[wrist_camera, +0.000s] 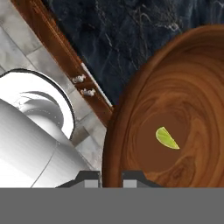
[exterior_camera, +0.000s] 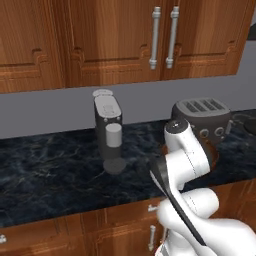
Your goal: Place the chicken drumstick on the plate and place the lemon wedge on the same plate.
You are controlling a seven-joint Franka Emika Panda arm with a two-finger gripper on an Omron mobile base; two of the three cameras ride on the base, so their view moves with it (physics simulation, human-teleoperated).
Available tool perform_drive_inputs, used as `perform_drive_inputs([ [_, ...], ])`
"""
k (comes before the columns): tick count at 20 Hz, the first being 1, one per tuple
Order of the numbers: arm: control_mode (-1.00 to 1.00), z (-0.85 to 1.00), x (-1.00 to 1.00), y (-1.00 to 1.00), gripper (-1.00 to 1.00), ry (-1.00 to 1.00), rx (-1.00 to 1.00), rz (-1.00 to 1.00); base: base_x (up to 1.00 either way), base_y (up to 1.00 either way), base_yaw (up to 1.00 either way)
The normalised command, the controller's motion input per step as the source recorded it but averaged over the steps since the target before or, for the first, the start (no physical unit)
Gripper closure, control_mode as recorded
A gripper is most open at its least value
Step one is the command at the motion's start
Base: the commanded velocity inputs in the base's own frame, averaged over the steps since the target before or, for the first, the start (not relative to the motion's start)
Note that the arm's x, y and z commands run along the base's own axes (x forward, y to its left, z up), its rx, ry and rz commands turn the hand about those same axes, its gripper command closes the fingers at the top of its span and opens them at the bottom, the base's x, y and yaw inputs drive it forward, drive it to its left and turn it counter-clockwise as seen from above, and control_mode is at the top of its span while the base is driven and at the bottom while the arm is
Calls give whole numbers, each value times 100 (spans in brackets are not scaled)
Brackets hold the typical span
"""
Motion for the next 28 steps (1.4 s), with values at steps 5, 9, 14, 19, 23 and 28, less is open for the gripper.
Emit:
perform_drive_inputs([
  [5,100,0,0,0,100,0,0,0,-65,-68,-14],
  [9,100,0,0,0,100,0,0,0,-11,-100,-11],
  [14,100,0,0,0,100,0,0,0,2,-100,-5],
  [19,100,0,0,0,100,0,0,0,8,-100,-1],
  [23,100,0,0,0,100,0,0,0,6,-100,0],
  [28,100,0,0,0,100,0,0,0,14,-100,0],
])
